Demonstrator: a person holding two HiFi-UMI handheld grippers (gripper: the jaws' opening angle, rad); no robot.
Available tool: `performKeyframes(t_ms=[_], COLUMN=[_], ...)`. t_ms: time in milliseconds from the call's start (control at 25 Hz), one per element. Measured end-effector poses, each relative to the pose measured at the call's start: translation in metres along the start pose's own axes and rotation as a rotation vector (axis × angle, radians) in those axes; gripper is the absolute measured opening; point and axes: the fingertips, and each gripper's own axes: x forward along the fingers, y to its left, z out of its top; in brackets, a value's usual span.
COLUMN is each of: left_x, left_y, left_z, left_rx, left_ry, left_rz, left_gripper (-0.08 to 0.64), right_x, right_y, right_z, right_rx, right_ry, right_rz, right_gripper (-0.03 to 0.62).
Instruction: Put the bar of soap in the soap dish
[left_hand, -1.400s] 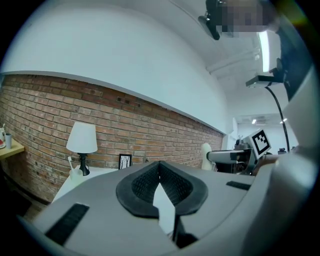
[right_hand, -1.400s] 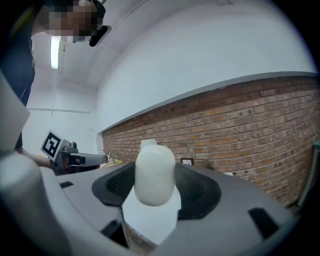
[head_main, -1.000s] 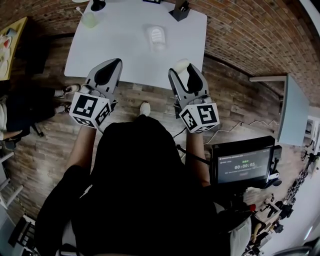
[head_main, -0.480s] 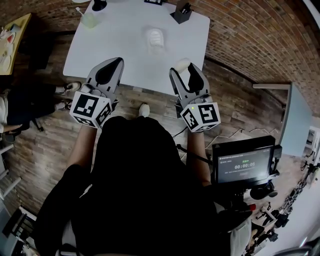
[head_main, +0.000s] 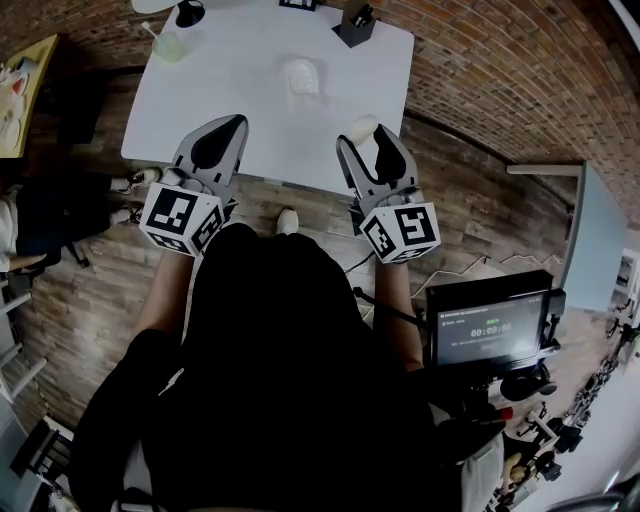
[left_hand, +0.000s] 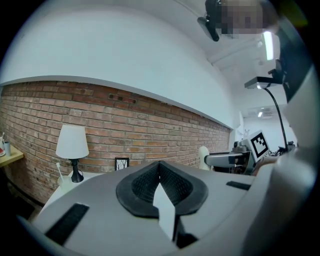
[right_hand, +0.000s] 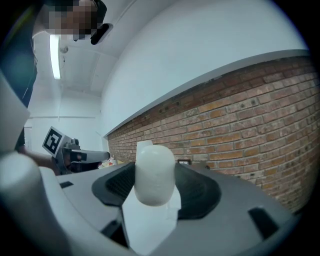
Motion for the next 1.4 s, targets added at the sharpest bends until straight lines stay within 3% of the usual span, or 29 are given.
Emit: performKeyframes(t_ms=[720, 1400], left_x=[0.031, 0.033], left_y=[-0.009, 0.002], left_z=[-0.008, -0.001], left_rx=[-0.015, -0.026], left_ry=[0.033, 0.02], left_rz=[0.001, -0.022], left_gripper=[0.006, 0.006], right_x=[0.003, 0.016], right_y=[-0.038, -0.034], right_z=[-0.009, -0.007], right_rx=[0.02, 0.044], right_ry=[0.027, 0.019], right_rz=[-0.007, -0.01], right_gripper=[0.255, 0.256])
